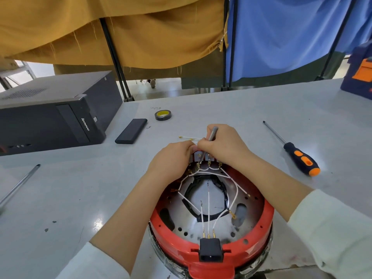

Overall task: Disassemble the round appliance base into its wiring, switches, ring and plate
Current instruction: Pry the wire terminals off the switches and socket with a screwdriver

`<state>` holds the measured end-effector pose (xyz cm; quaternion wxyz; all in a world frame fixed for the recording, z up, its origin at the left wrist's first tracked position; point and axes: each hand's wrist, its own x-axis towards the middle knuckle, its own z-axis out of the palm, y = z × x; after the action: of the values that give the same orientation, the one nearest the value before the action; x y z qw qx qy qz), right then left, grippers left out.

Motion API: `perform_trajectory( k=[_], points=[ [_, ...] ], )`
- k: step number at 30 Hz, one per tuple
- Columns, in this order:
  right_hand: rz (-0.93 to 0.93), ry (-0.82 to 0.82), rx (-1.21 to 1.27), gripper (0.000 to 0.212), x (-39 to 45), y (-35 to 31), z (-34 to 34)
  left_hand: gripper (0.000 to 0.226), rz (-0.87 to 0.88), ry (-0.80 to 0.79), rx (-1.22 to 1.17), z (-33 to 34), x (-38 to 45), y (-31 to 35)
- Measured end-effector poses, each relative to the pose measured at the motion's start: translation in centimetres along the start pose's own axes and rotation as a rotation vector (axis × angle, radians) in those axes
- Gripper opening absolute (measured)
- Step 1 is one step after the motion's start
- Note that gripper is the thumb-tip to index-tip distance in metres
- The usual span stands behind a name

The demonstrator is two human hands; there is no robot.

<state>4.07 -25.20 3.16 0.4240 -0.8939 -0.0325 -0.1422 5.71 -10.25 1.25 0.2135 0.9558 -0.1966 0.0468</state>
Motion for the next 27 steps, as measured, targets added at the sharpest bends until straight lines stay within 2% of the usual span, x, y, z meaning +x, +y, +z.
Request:
perform_trajectory(
  k=[8, 15, 20, 24, 27],
  points=[
    [-0.084, 0.055, -0.007, 0.036, -0.2, 0.4, 0.2, 0.032, -0.026, -0.002, 0.020, 0.0, 0.1, 0.1],
    [-0.005, 0.002, 0.065, 0.031, 0.2, 0.2, -0.2, 0.028, -0.040, -0.063, -0.114, -0.3, 0.1, 0.1],
    [0.051, -0.121, 0.109, 0.030, 0.0, 0.4, -1.9, 0.023, -0.057, -0.080, -0.178, -0.3, -0.1, 0.2],
    [0.046, -0.051, 0.107, 0.031, -0.7, 1.3, -2.5, 0.023, -0.143, -0.030, -0.144, -0.4, -0.5, 0.1],
    [0.005, 0.028, 0.029, 0.031, -0.9, 1.4, -2.2, 0.021, -0.148, -0.110, -0.118, -1.1, 0.1, 0.0]
  ],
)
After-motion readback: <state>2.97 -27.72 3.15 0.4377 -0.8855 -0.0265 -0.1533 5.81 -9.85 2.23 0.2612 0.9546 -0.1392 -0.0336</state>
